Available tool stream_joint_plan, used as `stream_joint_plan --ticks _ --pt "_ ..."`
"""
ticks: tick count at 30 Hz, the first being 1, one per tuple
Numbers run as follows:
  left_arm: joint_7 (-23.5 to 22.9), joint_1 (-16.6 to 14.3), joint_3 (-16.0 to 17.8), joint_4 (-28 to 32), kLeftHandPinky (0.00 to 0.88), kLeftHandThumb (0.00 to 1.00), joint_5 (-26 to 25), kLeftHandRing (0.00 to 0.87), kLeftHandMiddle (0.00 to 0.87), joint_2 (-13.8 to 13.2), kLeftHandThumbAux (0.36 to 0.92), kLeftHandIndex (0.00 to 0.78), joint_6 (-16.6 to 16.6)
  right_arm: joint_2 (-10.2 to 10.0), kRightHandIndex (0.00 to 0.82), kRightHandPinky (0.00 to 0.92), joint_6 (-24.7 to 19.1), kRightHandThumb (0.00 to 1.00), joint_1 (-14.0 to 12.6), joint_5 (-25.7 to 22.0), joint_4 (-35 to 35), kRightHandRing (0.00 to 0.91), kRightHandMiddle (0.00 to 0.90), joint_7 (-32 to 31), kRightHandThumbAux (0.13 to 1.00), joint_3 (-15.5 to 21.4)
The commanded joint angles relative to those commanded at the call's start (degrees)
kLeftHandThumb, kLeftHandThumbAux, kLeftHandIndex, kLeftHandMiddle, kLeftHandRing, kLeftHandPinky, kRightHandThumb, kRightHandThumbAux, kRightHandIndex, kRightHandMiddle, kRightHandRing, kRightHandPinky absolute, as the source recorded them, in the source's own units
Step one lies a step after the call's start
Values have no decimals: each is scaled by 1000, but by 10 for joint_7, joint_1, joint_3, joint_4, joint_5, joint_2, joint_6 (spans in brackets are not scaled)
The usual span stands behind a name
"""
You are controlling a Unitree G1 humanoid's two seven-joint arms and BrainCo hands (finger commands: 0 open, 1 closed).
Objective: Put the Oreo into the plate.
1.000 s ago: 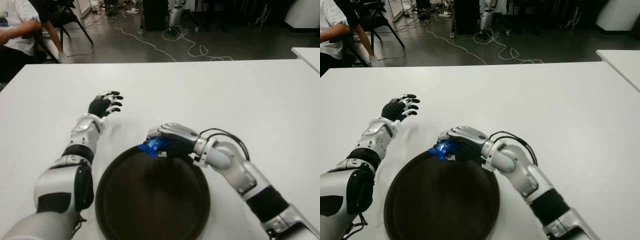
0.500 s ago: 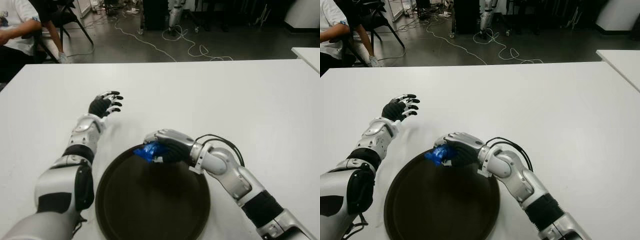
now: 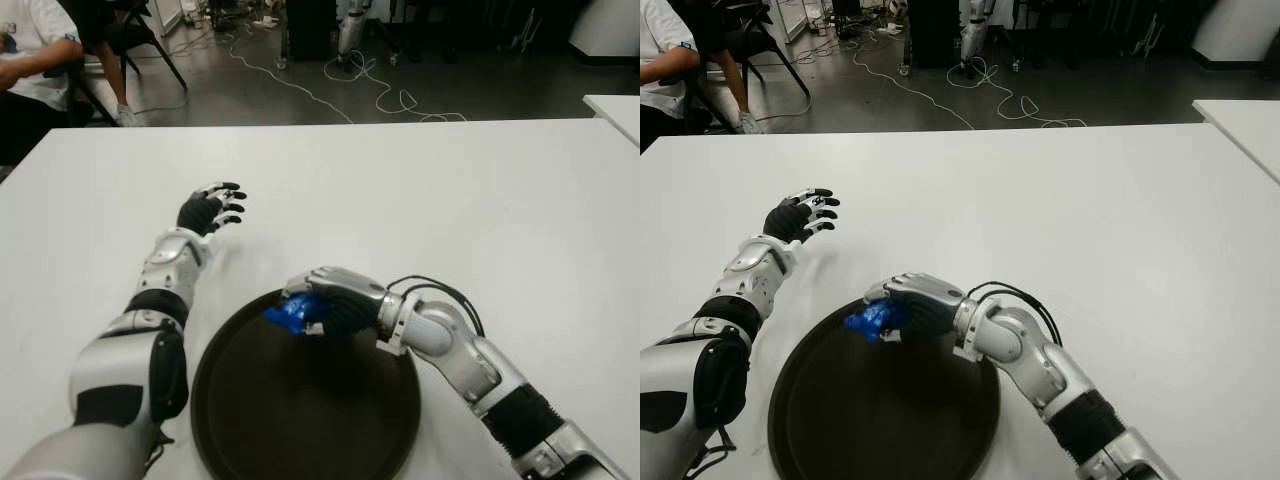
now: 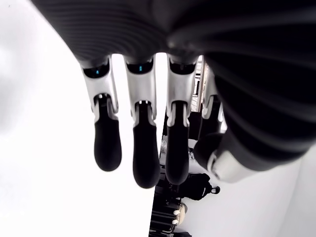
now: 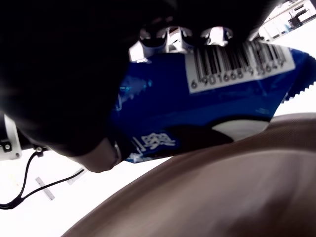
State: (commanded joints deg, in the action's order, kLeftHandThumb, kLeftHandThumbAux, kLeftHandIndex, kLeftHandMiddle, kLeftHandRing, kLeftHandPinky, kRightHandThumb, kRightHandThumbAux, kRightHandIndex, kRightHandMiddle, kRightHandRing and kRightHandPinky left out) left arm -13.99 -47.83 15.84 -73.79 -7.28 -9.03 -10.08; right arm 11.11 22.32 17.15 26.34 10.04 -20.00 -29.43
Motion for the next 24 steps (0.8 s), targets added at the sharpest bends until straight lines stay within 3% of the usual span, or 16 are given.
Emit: stream_joint_plan --ticks 10,24 --pt "-1 0 1 -1 534 829 -1 519 464 0 676 426 -1 -4 424 707 19 691 0 1 5 735 726 17 733 1" --pt "-7 -2 4 -2 539 829 -3 524 465 0 676 427 3 -11 427 726 46 690 -9 -53 2 737 731 -4 734 6"
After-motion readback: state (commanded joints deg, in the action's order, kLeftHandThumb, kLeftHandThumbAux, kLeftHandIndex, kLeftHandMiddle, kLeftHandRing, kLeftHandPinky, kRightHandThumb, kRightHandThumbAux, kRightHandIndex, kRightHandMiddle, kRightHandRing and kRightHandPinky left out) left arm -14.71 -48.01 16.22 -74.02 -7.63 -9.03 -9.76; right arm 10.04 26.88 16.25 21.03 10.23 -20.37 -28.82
